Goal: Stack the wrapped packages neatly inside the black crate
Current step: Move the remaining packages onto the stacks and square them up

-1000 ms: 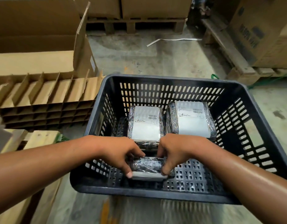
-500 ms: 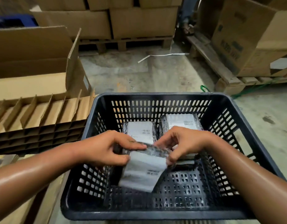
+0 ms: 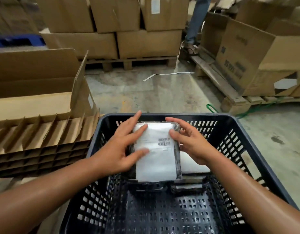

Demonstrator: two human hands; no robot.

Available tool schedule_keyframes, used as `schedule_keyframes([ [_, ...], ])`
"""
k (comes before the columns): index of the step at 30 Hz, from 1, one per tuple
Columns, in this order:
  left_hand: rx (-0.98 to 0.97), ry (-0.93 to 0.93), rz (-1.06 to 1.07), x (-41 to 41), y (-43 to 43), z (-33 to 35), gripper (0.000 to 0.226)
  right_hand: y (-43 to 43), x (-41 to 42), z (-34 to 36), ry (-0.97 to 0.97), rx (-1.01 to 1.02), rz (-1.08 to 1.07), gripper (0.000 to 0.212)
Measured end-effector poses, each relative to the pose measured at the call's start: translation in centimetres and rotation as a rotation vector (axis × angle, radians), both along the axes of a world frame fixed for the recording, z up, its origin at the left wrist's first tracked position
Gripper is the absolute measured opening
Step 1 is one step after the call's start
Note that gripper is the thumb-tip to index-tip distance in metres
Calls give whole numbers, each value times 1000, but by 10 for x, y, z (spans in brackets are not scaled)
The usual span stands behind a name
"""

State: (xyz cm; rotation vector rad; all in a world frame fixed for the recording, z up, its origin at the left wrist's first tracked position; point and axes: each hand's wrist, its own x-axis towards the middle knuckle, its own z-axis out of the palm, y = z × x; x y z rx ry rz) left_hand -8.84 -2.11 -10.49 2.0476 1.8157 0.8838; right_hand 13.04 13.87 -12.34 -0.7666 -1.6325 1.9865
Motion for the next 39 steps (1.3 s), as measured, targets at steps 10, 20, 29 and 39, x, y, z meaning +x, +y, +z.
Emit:
schedule_keyframes([
  [10, -253, 262, -254, -15, 2, 7, 156, 1, -5, -4, -59, -51, -54, 49],
  [20, -283, 209, -164, -19, 2, -14, 148, -14, -3, -25, -487, 598, 325, 140],
  [29, -494, 379, -129, -17, 22, -39, 158, -8, -12, -41, -689, 759, 407, 162],
  [39, -601, 464, -99, -19, 33, -50, 162, -17, -27, -48, -818, 855, 443, 158],
])
